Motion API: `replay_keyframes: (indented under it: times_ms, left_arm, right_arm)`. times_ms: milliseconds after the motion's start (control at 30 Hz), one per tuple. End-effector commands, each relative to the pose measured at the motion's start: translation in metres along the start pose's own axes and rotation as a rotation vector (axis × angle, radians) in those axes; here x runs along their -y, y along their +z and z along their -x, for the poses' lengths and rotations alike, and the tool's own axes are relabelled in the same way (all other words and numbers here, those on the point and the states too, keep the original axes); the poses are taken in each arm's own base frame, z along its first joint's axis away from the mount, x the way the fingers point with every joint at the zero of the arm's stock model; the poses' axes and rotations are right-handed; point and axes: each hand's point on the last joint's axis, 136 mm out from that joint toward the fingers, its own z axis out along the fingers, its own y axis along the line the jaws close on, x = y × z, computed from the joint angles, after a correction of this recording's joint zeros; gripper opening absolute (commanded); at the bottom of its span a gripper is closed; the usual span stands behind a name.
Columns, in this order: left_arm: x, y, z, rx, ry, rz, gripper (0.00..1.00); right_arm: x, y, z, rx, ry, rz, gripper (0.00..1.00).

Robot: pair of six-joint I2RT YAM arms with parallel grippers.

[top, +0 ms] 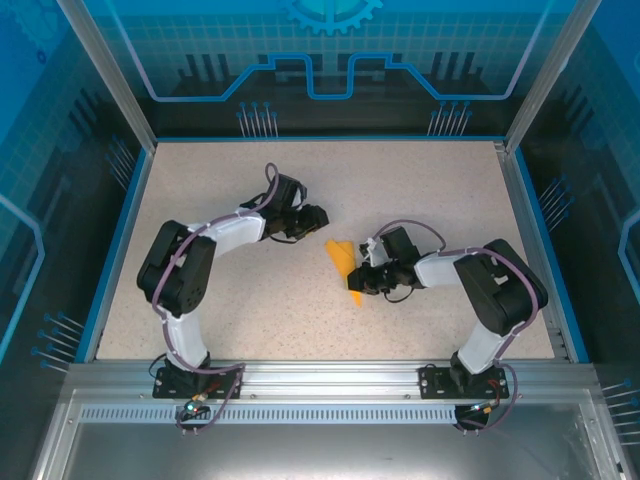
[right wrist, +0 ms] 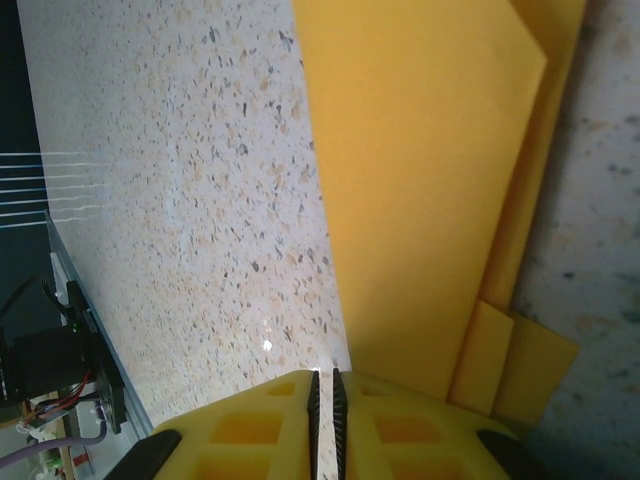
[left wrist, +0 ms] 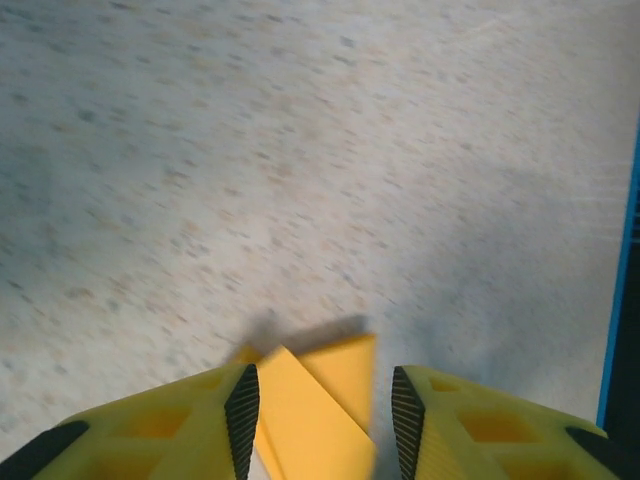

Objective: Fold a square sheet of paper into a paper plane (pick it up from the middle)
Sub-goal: Turn over a paper plane at the center of the table.

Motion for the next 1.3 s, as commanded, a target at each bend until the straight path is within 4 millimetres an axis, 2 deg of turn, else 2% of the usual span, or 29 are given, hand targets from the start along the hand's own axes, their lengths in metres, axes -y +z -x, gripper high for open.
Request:
replay_keyframes:
  times_ms: [0,133,200,333,500,700,833,1067,1167,1267]
  left_arm:
    - [0.001,-0.010,-0.026,-0.015,0.033,0.055,0.45]
    - [0.006,-0.014,-0.041,-0.002,0.046,0.118,0.47]
    - [0.007,-0.017,-0.046,0.007,0.054,0.158,0.50]
    - [0.007,-0.023,-0.056,0.031,0.076,0.267,0.53]
    - [0.014,-0.020,-0.069,0.034,0.114,0.355,0.57]
    - [0.022,0.000,-0.085,-0.010,0.158,0.422,0.60]
    - [0.014,0.009,-0.087,-0.027,0.168,0.495,0.60]
    - [0.001,0.010,-0.086,-0.022,0.161,0.567,0.64]
    - [-0.001,0.015,-0.088,-0.031,0.156,0.569,0.61]
    - [-0.001,0.015,-0.089,-0.030,0.150,0.559,0.52]
  right_arm:
    - [-0.002,-0.010,-0.001,0.007,0.020,-0.030,0.16]
    - [-0.012,-0.030,0.006,0.065,-0.020,-0.060,0.17]
    - [-0.010,-0.042,0.007,0.100,-0.032,-0.102,0.19]
    - [0.011,-0.073,0.007,0.185,-0.001,-0.217,0.23]
    - [0.034,-0.099,0.005,0.270,0.068,-0.240,0.30]
    - [0.036,-0.097,0.005,0.257,0.078,-0.205,0.30]
    - [0.032,-0.094,0.009,0.258,0.074,-0.169,0.31]
    - [0.028,-0.090,0.014,0.246,0.070,-0.146,0.32]
    - [0.026,-0.086,0.016,0.236,0.068,-0.134,0.33]
    - [0.022,-0.082,0.018,0.222,0.056,-0.127,0.34]
